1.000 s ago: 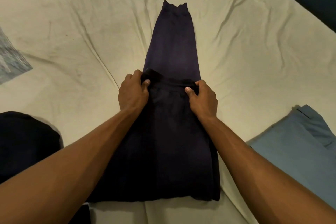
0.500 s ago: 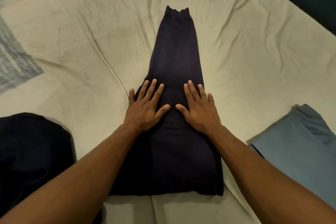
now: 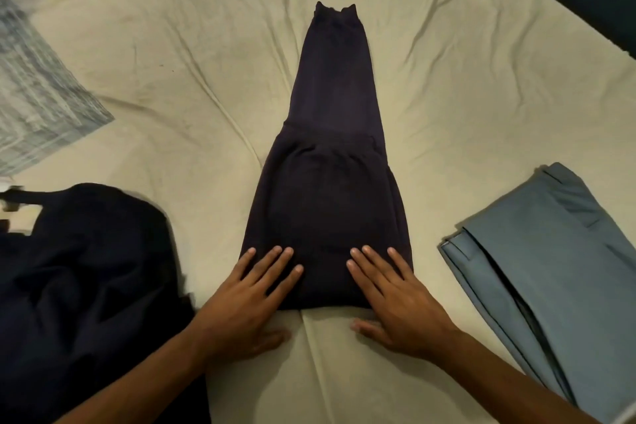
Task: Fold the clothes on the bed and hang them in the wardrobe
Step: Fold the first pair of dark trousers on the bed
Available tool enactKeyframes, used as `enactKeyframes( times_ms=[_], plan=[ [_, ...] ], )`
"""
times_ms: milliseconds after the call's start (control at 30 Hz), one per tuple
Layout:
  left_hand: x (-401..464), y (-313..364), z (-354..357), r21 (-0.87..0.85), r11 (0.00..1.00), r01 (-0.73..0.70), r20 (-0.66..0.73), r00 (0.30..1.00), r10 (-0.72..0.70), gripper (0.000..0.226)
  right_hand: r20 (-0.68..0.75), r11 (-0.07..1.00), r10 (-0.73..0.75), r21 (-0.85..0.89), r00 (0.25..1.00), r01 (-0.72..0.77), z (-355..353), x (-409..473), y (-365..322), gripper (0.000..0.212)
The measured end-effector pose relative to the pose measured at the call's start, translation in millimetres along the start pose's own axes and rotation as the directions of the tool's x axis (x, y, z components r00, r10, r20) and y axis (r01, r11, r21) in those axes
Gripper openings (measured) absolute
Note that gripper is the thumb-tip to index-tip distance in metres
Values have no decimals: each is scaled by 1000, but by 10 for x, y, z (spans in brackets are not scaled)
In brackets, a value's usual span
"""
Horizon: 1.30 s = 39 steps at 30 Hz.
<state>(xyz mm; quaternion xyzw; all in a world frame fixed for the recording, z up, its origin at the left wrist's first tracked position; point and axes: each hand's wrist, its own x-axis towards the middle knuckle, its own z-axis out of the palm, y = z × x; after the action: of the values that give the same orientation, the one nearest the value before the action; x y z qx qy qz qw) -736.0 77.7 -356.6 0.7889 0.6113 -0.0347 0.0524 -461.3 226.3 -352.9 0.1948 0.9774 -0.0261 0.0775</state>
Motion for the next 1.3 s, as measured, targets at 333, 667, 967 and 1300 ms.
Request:
enactKeyframes(
  times_ms=[333,667,967,1300],
  plan=[
    [-71,90,-113,-2,990,139,33,990,-139,78,94,994,113,-2,989,-113,-166,-47,-107,70],
    [-145,203,-230,-80,947,310,70,950,-305,89,63,872,435,219,898,-437,-354,81,-283,87],
    [-119,214,-286,106,975,196,-20,981,-195,56,54,956,257,-161,965,-246,-155,-52,-216,66],
    [-30,-63,-1634,-195,952,236,395,907,-144,36,413,918,165,268,896,-292,-1549,-65,-150,15]
  ],
)
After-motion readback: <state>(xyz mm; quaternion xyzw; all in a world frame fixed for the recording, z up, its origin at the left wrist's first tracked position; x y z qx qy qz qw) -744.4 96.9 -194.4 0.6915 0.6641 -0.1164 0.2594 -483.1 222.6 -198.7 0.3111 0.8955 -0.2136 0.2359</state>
